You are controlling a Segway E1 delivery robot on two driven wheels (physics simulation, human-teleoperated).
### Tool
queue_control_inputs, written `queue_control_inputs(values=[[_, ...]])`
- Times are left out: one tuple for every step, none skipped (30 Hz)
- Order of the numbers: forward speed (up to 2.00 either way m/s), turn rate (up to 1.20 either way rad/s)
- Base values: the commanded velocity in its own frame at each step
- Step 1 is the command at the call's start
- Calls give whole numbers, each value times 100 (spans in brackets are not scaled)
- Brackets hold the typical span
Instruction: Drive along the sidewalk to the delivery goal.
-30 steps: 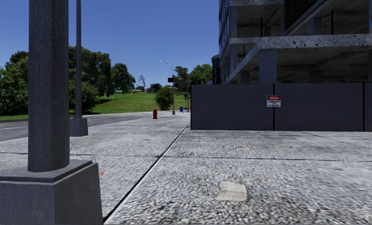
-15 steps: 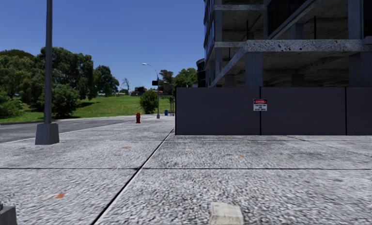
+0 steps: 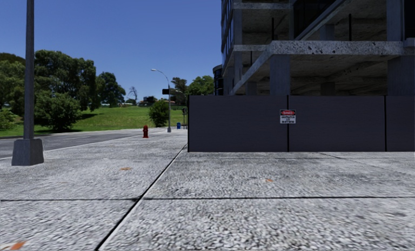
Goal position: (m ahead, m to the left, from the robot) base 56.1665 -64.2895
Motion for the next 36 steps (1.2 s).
queue_control_inputs(values=[[75,-18],[75,-6],[75,0],[75,0],[75,0],[75,0],[75,0],[75,0],[75,0],[75,0],[75,0],[75,0],[75,0],[75,0],[75,0],[75,0],[75,0],[75,0],[75,0],[75,0],[75,0],[75,0],[75,0],[75,0],[75,0],[75,4],[75,4],[75,12],[75,17],[75,21],[75,23],[76,23],[76,23],[76,23],[76,23],[76,23]])
